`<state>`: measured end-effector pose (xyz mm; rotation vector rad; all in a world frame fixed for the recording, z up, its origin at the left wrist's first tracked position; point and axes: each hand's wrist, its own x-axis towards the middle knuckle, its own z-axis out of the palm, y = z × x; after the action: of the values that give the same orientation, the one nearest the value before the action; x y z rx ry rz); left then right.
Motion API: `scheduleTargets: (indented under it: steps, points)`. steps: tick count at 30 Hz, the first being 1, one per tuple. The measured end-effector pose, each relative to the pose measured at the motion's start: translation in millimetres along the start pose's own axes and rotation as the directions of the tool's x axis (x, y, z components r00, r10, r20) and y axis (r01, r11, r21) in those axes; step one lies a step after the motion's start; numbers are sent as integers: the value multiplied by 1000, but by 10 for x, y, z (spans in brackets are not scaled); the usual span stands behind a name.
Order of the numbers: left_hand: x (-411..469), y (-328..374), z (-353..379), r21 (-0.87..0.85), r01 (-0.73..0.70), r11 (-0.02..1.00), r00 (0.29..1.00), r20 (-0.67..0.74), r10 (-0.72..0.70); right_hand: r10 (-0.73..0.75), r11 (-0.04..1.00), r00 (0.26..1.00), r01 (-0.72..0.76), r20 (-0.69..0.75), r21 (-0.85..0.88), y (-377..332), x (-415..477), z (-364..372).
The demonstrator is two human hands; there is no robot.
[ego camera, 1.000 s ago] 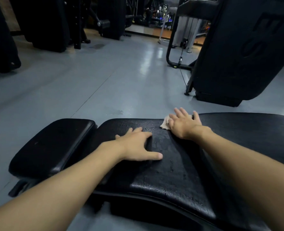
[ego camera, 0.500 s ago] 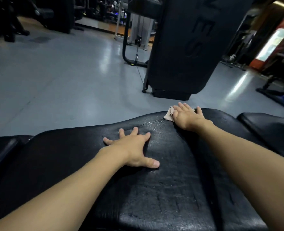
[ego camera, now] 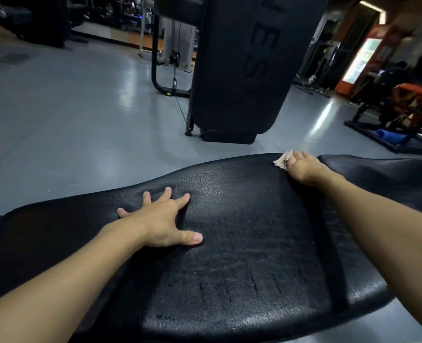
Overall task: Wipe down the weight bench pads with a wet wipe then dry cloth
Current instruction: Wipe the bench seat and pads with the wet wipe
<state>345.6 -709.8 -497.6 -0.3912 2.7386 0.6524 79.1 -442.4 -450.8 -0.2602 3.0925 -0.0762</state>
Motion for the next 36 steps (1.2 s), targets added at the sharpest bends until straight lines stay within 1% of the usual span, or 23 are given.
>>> scheduleTargets:
  steps: [4,5,7,9,12,15,18,22,25,29,32,36]
  points:
    - [7,17,2,0,6,1000,1000,-3,-6,-5,995,1000,5,5,-101,2,-359,-96]
    - [4,19,4,-1,8,1000,1000,-5,-8,-15,991,1000,13,-20,-130,5,-409,-104]
    - [-2,19,14,-1,7,1000,1000,-9,-7,-39,993,991,25,-127,-113,-13,-472,-55]
    - [2,11,20,0,7,1000,1000,-15,-7,-46,995,987,32,-152,-99,-64,-485,31]
    - [3,-1,26,-8,3,1000,1000,-27,-3,-65,992,995,57,-70,-110,-208,-437,33]
    - [-38,-28,69,-33,-20,999,997,-75,18,-150,977,989,145,-18,-155,-431,-473,26]
    - [-121,-117,128,-53,-62,997,987,-151,54,-253,947,966,259,58,-189,-792,-673,162]
    - [-279,-342,130,-63,-86,994,972,-224,70,-352,912,931,365,101,-187,-1262,-932,336]
    - [-459,-628,101,-47,-25,999,967,-254,12,-410,888,904,426,120,-172,-1563,-1133,465]
    - [-766,-1135,100,-72,107,992,961,-248,-121,-477,857,865,497,154,-135,-1976,-1414,607]
    - [-1050,-1496,145,-90,194,977,944,-253,-211,-535,823,832,553,146,-131,-2281,-1591,715]
    - [-1396,-1881,234,-104,264,959,915,-288,-284,-580,787,792,605,190,-121,-2733,-1866,845]
